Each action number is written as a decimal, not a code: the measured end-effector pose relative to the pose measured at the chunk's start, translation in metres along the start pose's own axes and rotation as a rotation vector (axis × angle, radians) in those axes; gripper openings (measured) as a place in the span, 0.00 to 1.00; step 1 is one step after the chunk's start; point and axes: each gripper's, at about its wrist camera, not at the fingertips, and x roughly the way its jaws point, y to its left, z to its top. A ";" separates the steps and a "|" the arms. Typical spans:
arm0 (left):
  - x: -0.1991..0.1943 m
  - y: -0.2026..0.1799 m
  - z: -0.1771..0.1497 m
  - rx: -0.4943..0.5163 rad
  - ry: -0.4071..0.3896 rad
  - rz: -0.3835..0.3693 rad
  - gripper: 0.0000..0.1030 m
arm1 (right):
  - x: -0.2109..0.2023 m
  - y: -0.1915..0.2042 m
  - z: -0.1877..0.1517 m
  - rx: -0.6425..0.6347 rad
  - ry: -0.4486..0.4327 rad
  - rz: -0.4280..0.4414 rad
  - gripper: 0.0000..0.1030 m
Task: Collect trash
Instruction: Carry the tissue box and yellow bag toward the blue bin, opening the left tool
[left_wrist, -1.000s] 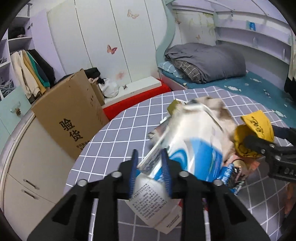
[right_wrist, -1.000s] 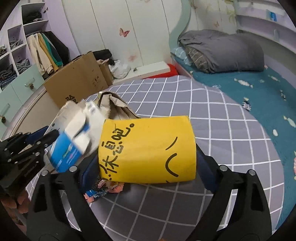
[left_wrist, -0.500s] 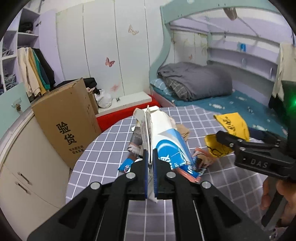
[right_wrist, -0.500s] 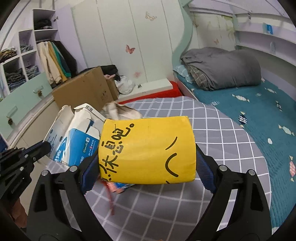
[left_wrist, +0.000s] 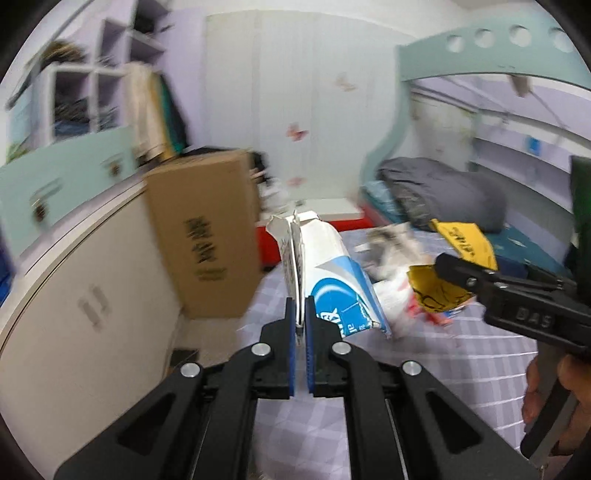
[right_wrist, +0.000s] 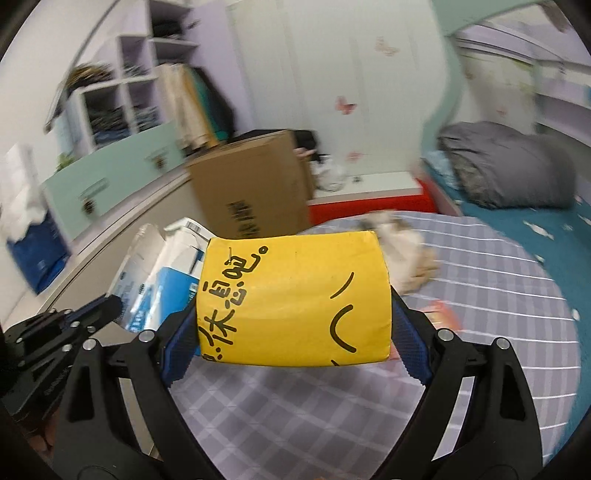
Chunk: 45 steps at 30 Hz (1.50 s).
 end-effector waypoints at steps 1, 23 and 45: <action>-0.003 0.016 -0.006 -0.023 0.010 0.031 0.04 | 0.008 0.020 -0.003 -0.020 0.014 0.031 0.85; 0.042 0.273 -0.203 -0.420 0.400 0.303 0.04 | 0.181 0.266 -0.144 -0.285 0.365 0.269 0.85; 0.130 0.289 -0.224 -0.524 0.472 0.305 0.65 | 0.242 0.232 -0.167 -0.222 0.414 0.146 0.85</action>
